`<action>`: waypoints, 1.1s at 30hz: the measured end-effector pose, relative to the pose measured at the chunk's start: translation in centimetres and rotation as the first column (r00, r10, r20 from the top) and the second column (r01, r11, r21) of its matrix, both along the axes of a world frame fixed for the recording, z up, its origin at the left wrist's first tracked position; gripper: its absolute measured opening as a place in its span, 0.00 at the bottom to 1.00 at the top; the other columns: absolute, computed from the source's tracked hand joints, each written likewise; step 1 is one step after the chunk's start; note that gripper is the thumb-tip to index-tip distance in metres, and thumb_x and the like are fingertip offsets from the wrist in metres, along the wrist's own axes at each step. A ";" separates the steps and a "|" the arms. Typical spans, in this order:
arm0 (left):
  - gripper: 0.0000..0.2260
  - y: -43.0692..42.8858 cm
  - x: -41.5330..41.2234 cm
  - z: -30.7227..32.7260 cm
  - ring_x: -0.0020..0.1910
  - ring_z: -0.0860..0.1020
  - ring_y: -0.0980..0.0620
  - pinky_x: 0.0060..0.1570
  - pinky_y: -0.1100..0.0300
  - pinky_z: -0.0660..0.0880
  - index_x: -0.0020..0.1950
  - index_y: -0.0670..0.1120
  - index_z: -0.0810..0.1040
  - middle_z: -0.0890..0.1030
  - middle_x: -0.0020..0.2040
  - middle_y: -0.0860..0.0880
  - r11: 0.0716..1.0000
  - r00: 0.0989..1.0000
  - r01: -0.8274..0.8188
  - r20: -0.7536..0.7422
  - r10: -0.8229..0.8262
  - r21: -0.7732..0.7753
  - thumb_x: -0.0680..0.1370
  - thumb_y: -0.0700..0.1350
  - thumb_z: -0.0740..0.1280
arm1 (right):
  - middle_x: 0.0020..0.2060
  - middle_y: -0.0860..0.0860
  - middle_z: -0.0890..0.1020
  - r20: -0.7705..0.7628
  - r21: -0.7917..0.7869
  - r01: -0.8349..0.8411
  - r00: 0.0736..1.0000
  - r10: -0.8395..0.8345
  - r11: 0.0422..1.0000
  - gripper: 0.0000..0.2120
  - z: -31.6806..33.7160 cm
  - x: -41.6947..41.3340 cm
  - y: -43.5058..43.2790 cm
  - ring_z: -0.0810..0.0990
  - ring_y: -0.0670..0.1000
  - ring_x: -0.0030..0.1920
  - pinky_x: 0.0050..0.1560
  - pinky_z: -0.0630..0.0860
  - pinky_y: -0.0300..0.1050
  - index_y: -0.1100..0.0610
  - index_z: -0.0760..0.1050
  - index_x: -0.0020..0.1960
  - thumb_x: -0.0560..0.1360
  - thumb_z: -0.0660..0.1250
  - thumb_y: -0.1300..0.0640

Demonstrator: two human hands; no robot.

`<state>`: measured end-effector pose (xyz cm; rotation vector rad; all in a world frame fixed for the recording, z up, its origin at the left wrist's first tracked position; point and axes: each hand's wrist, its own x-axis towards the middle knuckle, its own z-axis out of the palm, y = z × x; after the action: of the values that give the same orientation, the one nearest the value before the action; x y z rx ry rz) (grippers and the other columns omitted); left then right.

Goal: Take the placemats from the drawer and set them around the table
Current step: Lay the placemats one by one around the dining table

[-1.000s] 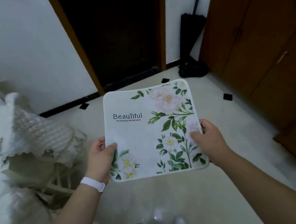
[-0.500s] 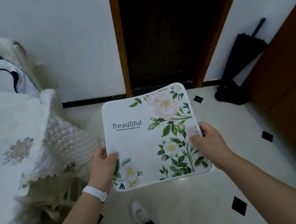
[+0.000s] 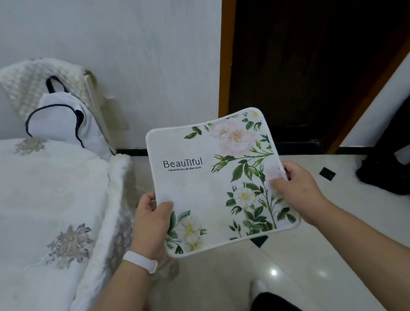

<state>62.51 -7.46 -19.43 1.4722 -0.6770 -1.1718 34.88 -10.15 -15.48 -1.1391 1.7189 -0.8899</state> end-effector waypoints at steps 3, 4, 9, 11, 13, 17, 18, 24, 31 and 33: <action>0.08 -3.6 0.7 0.0 0.39 0.77 0.46 0.39 0.54 0.74 0.47 0.44 0.73 0.79 0.41 0.45 0.997 0.997 -0.081 0.003 0.081 0.008 0.76 0.32 0.64 | 0.44 0.50 0.85 0.008 -0.015 -0.088 0.996 0.088 0.996 0.10 -0.2 1.2 -5.9 0.86 0.52 0.40 0.41 0.84 0.55 0.47 0.76 0.48 0.77 0.64 0.63; 0.07 -4.8 1.0 -0.1 0.38 0.77 0.46 0.39 0.54 0.75 0.47 0.44 0.72 0.79 0.41 0.44 0.993 0.993 -0.115 0.003 0.114 0.013 0.76 0.32 0.64 | 0.43 0.50 0.85 0.004 -0.013 -0.120 0.993 0.120 0.993 0.10 -0.5 1.6 -8.0 0.86 0.52 0.40 0.41 0.84 0.55 0.46 0.76 0.48 0.77 0.65 0.62; 0.07 -12.4 1.4 -0.8 0.42 0.80 0.43 0.46 0.46 0.79 0.49 0.43 0.74 0.82 0.47 0.41 0.957 0.959 -0.284 0.022 0.283 0.065 0.76 0.33 0.64 | 0.44 0.51 0.85 0.009 0.015 -0.270 0.963 0.270 0.963 0.10 -2.4 3.4 -19.9 0.86 0.53 0.41 0.40 0.84 0.54 0.46 0.76 0.47 0.77 0.65 0.61; 0.07 -15.8 1.3 -0.6 0.43 0.80 0.42 0.50 0.43 0.78 0.49 0.43 0.74 0.81 0.48 0.39 0.933 0.936 -0.351 0.026 0.350 0.078 0.76 0.32 0.64 | 0.45 0.51 0.85 0.037 0.020 -0.335 0.942 0.334 0.942 0.09 -2.6 3.9 -24.8 0.86 0.53 0.40 0.37 0.84 0.53 0.47 0.76 0.49 0.77 0.65 0.61; 0.06 -19.0 1.0 0.1 0.43 0.80 0.41 0.47 0.44 0.78 0.50 0.42 0.73 0.81 0.49 0.37 0.912 0.916 -0.400 0.033 0.399 0.088 0.76 0.32 0.64 | 0.45 0.51 0.85 0.059 0.015 -0.383 0.923 0.381 0.924 0.09 -2.3 4.2 -29.2 0.86 0.54 0.41 0.39 0.84 0.55 0.48 0.77 0.50 0.77 0.65 0.62; 0.07 -23.7 0.8 1.3 0.46 0.81 0.36 0.47 0.41 0.80 0.52 0.40 0.73 0.81 0.50 0.35 0.866 0.871 -0.491 0.074 0.485 0.095 0.75 0.34 0.65 | 0.45 0.50 0.84 0.073 0.026 -0.471 0.880 0.468 0.882 0.08 -1.7 4.9 -36.5 0.85 0.54 0.43 0.43 0.84 0.57 0.49 0.76 0.51 0.78 0.65 0.62; 0.07 -24.6 0.8 1.5 0.46 0.81 0.35 0.48 0.38 0.79 0.52 0.40 0.73 0.81 0.50 0.35 0.855 0.860 -0.510 0.073 0.505 0.095 0.75 0.34 0.66 | 0.46 0.50 0.84 0.071 0.026 -0.494 0.868 0.491 0.869 0.08 -1.6 5.3 -38.0 0.85 0.54 0.43 0.44 0.84 0.58 0.50 0.76 0.51 0.78 0.65 0.62; 0.05 -27.5 1.9 2.1 0.44 0.81 0.36 0.47 0.39 0.79 0.49 0.41 0.74 0.81 0.48 0.36 0.775 0.784 -0.619 0.048 0.619 0.124 0.76 0.34 0.65 | 0.47 0.50 0.84 0.076 0.033 -0.597 0.801 0.594 0.801 0.09 -1.9 9.0 -43.2 0.85 0.53 0.44 0.44 0.84 0.55 0.49 0.75 0.50 0.78 0.64 0.62; 0.13 -30.0 6.9 0.4 0.45 0.82 0.32 0.46 0.32 0.78 0.49 0.43 0.75 0.82 0.49 0.35 0.696 0.708 -0.698 0.015 0.706 0.171 0.66 0.42 0.69 | 0.46 0.50 0.84 0.002 0.051 -0.694 0.719 0.695 0.718 0.09 -2.7 16.0 -48.4 0.85 0.54 0.44 0.45 0.83 0.57 0.48 0.76 0.49 0.79 0.64 0.61; 0.10 -31.8 8.7 -0.6 0.45 0.82 0.34 0.45 0.36 0.79 0.50 0.42 0.75 0.82 0.48 0.35 0.687 0.696 -0.703 -0.018 0.718 0.183 0.69 0.40 0.69 | 0.46 0.51 0.84 -0.023 0.050 -0.700 0.712 0.702 0.712 0.08 -2.7 18.3 -50.7 0.85 0.55 0.44 0.45 0.83 0.58 0.48 0.76 0.50 0.78 0.65 0.62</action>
<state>71.19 -39.28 -20.03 1.5931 0.0966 -0.6668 53.15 -60.82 -18.16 -1.6310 1.1468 -0.3436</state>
